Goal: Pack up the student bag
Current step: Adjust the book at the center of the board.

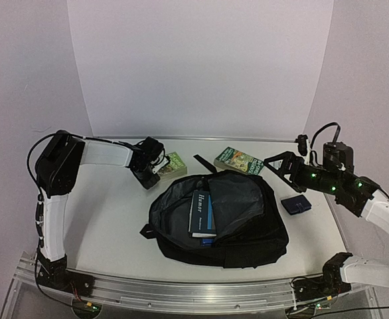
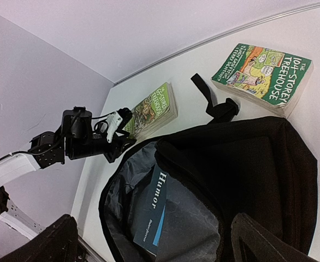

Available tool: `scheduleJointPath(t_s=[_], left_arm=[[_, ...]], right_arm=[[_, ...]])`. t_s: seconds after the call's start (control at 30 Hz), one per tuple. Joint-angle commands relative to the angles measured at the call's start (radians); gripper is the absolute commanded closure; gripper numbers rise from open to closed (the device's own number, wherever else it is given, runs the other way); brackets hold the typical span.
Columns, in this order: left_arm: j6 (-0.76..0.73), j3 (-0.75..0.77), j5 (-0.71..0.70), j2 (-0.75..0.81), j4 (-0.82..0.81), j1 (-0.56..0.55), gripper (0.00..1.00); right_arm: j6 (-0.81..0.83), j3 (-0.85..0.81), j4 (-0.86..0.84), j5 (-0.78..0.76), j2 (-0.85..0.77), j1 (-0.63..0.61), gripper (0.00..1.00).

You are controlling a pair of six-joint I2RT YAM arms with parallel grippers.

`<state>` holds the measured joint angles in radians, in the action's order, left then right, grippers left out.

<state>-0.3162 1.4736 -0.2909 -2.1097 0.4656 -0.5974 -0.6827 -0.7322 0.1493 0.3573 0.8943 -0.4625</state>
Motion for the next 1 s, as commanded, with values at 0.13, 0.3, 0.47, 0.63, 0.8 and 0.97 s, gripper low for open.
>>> scheduleJointPath(t_s=[0.13,0.3,0.47,0.63,0.8,0.97], left_arm=[[-0.039,-0.061,0.008,0.060,-0.087,0.004,0.91],[-0.058,-0.085,-0.026,0.088,-0.146,0.003,1.00],[-0.005,-0.056,-0.019,0.096,-0.106,0.004,1.00],[0.109,-0.032,-0.018,0.112,-0.021,0.006,1.00],[0.230,-0.034,0.015,0.161,0.090,0.007,1.00],[0.338,-0.071,0.050,0.216,0.174,0.007,1.00]], right_arm=[[-0.003,0.008,-0.031,0.008,-0.017,0.003,0.03],[0.001,0.001,-0.031,0.008,-0.013,0.004,0.03],[-0.001,-0.003,-0.030,0.007,-0.012,0.003,0.03],[-0.003,-0.035,-0.028,0.020,-0.001,0.003,0.04],[-0.002,-0.072,-0.034,0.046,0.023,0.002,0.04],[-0.008,-0.092,-0.073,0.040,0.068,-0.031,0.05]])
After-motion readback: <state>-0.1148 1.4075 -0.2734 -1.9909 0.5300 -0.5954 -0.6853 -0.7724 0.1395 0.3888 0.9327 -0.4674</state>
